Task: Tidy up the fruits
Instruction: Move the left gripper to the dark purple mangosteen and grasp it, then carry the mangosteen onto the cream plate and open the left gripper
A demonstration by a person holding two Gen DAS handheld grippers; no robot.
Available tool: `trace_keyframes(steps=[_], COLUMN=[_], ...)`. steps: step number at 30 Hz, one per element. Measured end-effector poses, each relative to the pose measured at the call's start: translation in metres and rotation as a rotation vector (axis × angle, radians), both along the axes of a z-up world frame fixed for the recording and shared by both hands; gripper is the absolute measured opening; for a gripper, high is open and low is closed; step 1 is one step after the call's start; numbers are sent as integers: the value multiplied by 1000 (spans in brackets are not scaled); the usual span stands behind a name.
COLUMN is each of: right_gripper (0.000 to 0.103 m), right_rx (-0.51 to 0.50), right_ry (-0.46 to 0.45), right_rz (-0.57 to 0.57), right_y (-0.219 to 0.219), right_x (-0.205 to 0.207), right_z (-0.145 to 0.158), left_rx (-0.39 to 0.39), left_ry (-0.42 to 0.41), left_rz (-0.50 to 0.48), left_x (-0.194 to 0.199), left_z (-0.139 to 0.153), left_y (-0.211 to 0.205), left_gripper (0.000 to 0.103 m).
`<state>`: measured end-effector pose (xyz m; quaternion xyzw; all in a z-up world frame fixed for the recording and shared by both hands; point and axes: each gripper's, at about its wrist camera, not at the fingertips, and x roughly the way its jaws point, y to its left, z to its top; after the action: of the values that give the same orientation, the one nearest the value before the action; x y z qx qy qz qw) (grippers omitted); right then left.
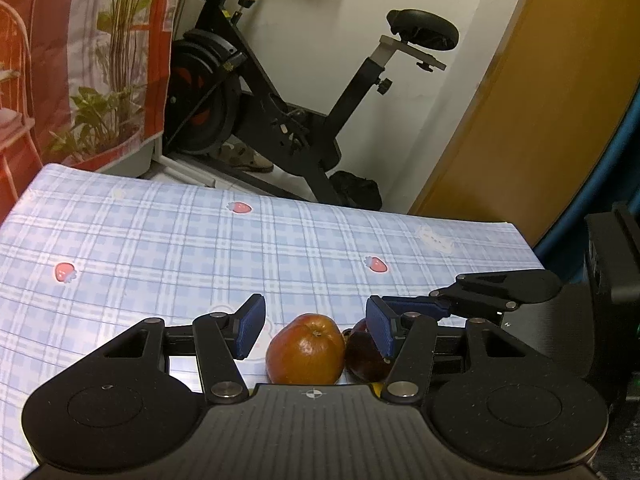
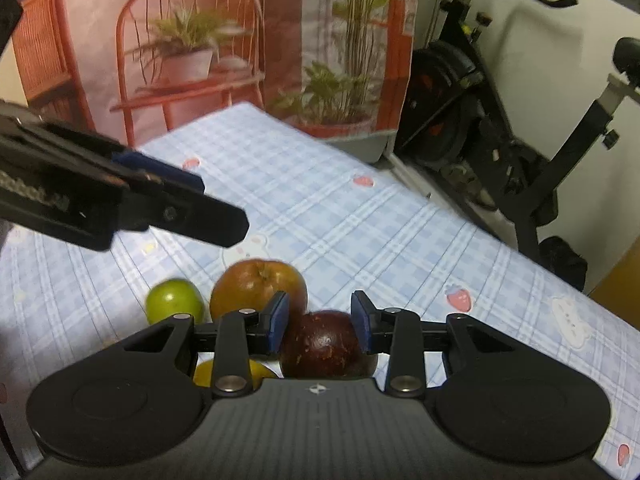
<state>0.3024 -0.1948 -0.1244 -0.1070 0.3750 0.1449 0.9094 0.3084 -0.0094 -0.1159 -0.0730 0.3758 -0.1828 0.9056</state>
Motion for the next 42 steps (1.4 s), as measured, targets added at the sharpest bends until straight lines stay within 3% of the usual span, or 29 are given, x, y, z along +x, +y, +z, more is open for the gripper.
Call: trace_keyframes(steps=[15,33,40,42], right_gripper=[35,40,68,69], right_rx=[148,167,168,185], right_ry=[1,40,84,106], right_rz=[-50,-97,-131,-137], right_y=[-52,-59,-60,-61], right_x=[-55,-78,-68,-64], right_z=[1,-8,-16,-21], left_rx=[-6,-44,-40,-37], left_ry=[56,209,217,217], left_rz=[-111,-245,-249,-256], left_x=[7,2,5,5], left_z=[-17,-55,-61,-61], left_y=[-36,-65,-67,-67], left_gripper=[58,58,58,58])
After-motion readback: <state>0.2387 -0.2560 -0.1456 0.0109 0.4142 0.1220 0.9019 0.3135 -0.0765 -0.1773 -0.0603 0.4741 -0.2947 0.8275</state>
